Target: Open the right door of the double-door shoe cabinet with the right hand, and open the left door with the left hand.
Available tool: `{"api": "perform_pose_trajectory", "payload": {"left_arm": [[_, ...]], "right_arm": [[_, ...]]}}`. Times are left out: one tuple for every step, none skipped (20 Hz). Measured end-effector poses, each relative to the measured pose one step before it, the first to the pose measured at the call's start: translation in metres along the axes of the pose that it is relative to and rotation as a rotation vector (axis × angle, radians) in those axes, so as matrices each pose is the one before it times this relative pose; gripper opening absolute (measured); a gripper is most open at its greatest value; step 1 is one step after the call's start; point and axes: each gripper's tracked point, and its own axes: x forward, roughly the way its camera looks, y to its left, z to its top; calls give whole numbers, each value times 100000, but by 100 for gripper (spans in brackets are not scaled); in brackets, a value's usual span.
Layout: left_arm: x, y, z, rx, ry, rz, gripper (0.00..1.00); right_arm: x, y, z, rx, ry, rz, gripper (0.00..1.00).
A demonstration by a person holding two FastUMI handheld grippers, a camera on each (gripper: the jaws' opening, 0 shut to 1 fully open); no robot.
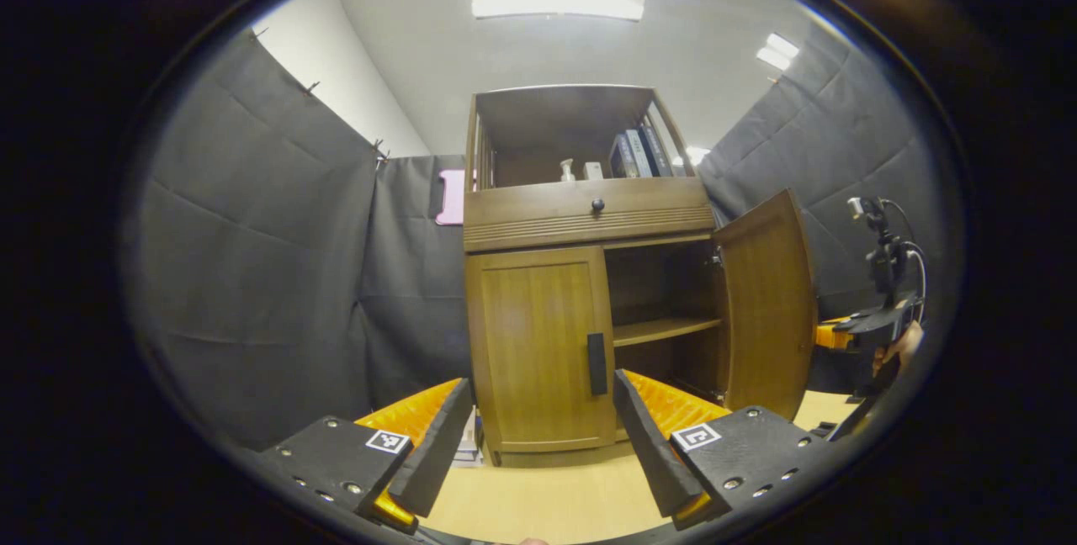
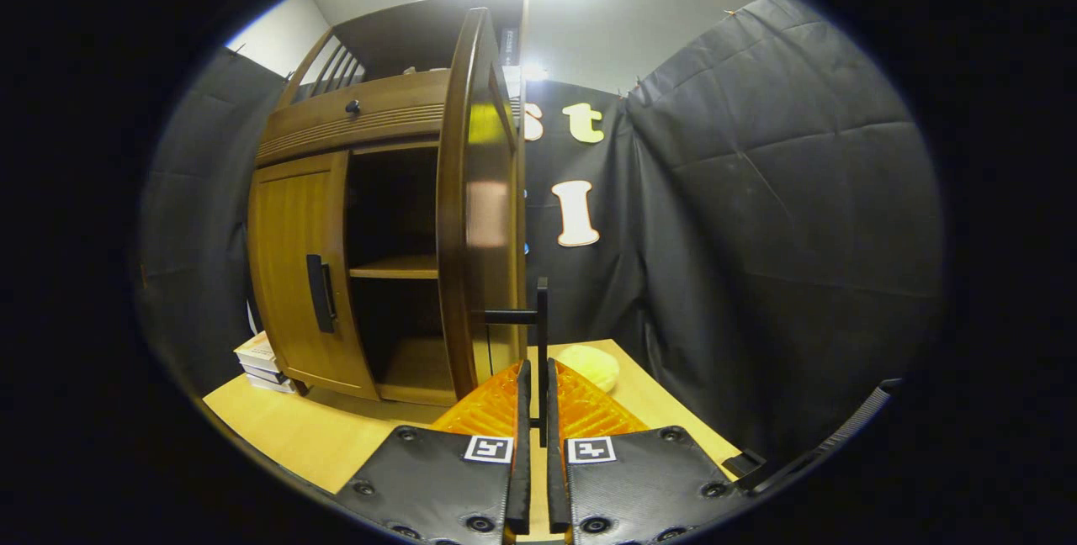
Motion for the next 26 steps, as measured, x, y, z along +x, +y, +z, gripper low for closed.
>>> {"api": "perform_pose_trajectory", "payload": {"left_arm": [[-16, -40, 43, 100, 136, -477, 99], [49, 0, -171, 221, 105, -507, 99], [17, -107, -9, 192, 99, -562, 99], [-86, 20, -19, 113, -10, -498, 99], [67, -100, -5, 152, 58, -550, 99], [-101, 15, -56, 2, 166, -360, 99], [-31, -86, 6, -82, 293, -448, 99], [-69, -33, -23, -104, 224, -454, 99], [-58, -18, 19, 10, 298, -265, 99], [-18, -40, -94, 48, 150, -391, 99], [29, -28, -45, 148, 165, -250, 99], [56, -19, -173, 234, 515, -198, 99], [-30, -32, -125, 13, 542, -177, 99], [-24, -132, -61, -219, 575, -637, 99], [-105, -48, -53, -260, 798, -818, 99], [12, -77, -27, -302, 711, -600, 99], [-44, 12, -54, -300, 667, -547, 99], [-81, -28, -71, -213, 610, -581, 99], [32, -63, 82, -41, 229, -336, 97], [182, 41, -122, 150, 90, -275, 97], [142, -32, 29, 342, -156, -128, 97], [83, 3, 64, 571, 69, -50, 98], [-106, 86, -31, 393, 55, 5, 99], [100, 6, 50, 70, -54, -35, 99], [36, -20, -94, -47, -61, 19, 99], [26, 30, -49, -109, -43, 127, 99]], "right_arm": [[-261, -556, -39, 484, -179, -794, 12], [-148, -586, 70, 207, -217, -1764, 10], [-123, -1110, 101, -725, -492, -2616, 2], [-393, -488, 16, 363, 19, 15, 3], [-301, -226, 314, 1673, -226, 628, 0], [-753, 149, 406, 1522, -344, 1214, 0], [-236, -242, -124, -127, -342, 66, 4], [-435, -262, 163, -1200, -751, -259, 0], [-644, -169, 335, -887, -792, 188, 0], [-608, 201, 430, -368, -837, 941, 4], [-581, 186, 372, 232, -719, 769, 3], [-582, 246, 263, 288, -7, 1106, 3], [-604, 586, -21, 553, 107, 2142, 12], [-630, 372, 105, 208, 40, 818, 5], [-691, 434, 111, -355, -114, 1573, 10], [-413, 493, 102, -592, -128, 1657, 10], [-412, 591, 187, -532, -610, 2282, 5], [-661, 889, 411, 185, -551, 2948, 14], [-401, 902, 286, 385, -631, 3480, 36], [-104, 812, 200, 49, -943, 2239, 57], [-231, 466, 128, -627, -1110, 1005, 79], [18, 478, 80, -1295, -674, 1170, 100], [-34, 445, -68, -1511, -408, 860, 95], [109, 383, -9, -1213, -365, 518, 95], [13, 423, -19, -608, -236, 624, 95], [123, 432, -19, -93, 119, 771, 92]]}}
